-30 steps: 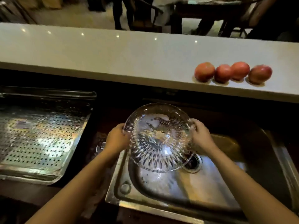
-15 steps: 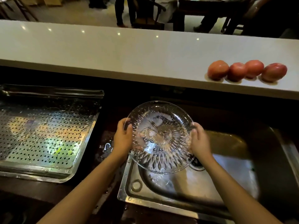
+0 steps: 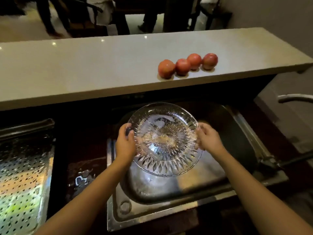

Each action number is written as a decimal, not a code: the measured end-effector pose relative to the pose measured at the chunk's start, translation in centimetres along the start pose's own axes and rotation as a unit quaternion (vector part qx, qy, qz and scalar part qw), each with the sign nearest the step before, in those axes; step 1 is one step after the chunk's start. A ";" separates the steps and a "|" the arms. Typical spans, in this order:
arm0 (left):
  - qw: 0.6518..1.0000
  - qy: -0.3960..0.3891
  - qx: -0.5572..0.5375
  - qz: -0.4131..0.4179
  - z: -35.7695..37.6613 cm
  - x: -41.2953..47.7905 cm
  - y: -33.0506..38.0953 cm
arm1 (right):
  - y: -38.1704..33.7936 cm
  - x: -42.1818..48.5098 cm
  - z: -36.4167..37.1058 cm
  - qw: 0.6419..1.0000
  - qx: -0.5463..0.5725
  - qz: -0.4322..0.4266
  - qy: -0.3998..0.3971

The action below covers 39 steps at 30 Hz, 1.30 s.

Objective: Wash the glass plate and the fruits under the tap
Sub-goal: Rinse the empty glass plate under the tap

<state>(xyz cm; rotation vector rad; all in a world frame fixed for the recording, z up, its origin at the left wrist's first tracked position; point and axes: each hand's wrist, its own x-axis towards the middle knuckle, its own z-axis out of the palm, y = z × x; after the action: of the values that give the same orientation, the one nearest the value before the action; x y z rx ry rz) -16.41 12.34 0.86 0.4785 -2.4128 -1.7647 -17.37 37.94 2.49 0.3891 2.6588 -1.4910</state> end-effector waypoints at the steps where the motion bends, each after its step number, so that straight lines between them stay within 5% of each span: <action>1: 1.000 -0.010 -0.006 0.006 0.7 0.0 0.3 | 0.2 -0.2 -1.0 1.000 0.000 0.004 0.001; 5: 0.999 -0.039 -0.027 0.002 3.7 0.1 1.4 | 0.8 -1.0 -5.3 0.997 -0.067 0.009 0.034; 10: 0.996 -0.065 -0.054 -0.022 7.8 -0.9 2.3 | 2.8 -3.9 -11.7 0.937 -0.267 -0.001 0.225; 14: 0.995 -0.070 -0.057 -0.031 11.2 -2.4 3.5 | 6.2 -5.7 -13.6 0.926 -0.316 0.108 0.174; 19: 0.994 -0.063 -0.068 -0.063 15.3 -3.9 4.8 | 10.3 -4.9 -13.9 0.942 -0.253 0.167 0.142; 23: 0.994 -0.053 -0.069 -0.070 17.5 -4.5 5.6 | 12.2 -4.7 -13.7 0.968 -0.163 0.104 0.162; 36: 0.992 -0.077 -0.069 -0.074 19.3 -3.3 5.8 | 11.9 -2.7 -13.4 0.942 -0.198 0.160 0.220; 39: 0.991 -0.090 -0.071 -0.074 19.4 -2.9 5.5 | 11.3 -3.0 -13.8 0.955 -0.118 0.146 0.231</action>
<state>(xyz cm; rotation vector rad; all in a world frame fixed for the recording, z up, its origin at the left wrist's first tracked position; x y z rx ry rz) -19.98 32.42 0.22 0.5134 -2.3969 -2.1100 -10.71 54.69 0.92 1.1754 2.8915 -1.0849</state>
